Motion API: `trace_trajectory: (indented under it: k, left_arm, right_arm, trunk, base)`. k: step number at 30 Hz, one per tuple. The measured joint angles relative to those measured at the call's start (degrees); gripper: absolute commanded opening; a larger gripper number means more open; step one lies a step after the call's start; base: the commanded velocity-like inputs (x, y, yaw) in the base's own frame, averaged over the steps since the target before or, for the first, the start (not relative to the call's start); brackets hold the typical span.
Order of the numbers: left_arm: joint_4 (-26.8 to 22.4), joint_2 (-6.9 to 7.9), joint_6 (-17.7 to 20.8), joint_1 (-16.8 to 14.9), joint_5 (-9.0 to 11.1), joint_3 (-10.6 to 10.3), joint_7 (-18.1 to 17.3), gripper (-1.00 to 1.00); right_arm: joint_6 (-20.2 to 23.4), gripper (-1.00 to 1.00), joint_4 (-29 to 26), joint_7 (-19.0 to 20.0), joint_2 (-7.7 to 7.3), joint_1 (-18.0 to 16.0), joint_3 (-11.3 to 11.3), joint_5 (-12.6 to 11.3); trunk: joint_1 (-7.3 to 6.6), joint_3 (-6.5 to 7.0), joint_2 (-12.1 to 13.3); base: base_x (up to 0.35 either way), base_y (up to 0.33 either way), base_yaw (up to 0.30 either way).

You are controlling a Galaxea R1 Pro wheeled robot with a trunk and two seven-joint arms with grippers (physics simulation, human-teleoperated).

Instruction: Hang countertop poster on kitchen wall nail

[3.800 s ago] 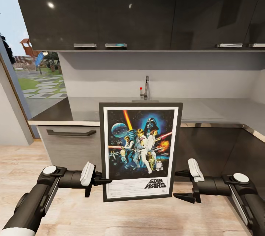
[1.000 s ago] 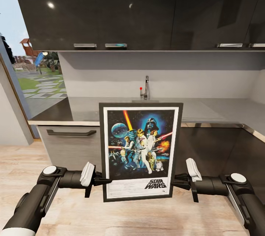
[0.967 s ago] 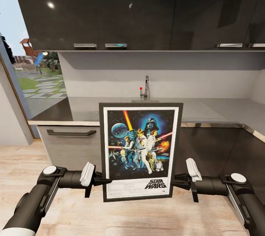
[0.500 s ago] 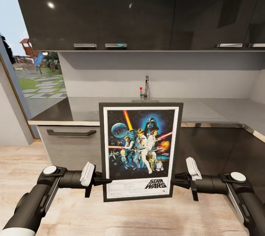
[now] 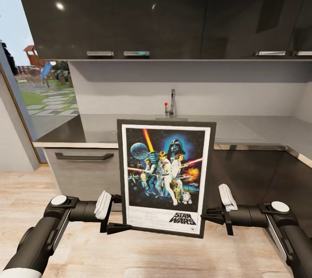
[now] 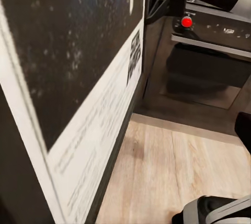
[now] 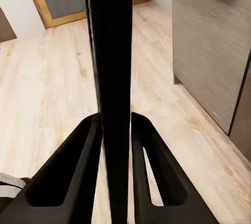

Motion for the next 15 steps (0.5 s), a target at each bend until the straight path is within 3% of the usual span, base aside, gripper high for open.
trace_trajectory:
  k: [11,13,14,15]
  left_arm:
    - [0.1,0.31,0.0,0.0,-0.1,0.2,0.0,1.0]
    - [0.1,1.73,0.0,0.0,-0.1,0.5,0.0,1.0]
    - [0.1,4.17,0.0,0.0,0.0,1.8,0.0,1.0]
    - [0.1,4.94,0.0,0.0,0.0,2.4,0.0,1.0]
  right_arm:
    - [0.0,-1.0,0.0,0.0,0.0,0.0,0.0,0.0]
    - [0.1,-1.0,0.0,-0.1,0.0,0.0,-0.1,0.0]
    - [0.1,-1.0,0.0,-0.1,0.0,0.0,-0.1,0.0]
    - [0.1,-1.0,0.0,-0.1,0.0,0.0,-0.1,0.0]
  trunk:
    - [0.0,0.0,0.0]
    - [0.0,0.0,0.0]
    - [0.0,0.0,0.0]
    - [0.0,0.0,0.0]
  base:
    - [0.0,0.0,0.0]
    - [0.0,0.0,0.0]
    - [0.0,0.0,0.0]
    - [0.0,0.0,0.0]
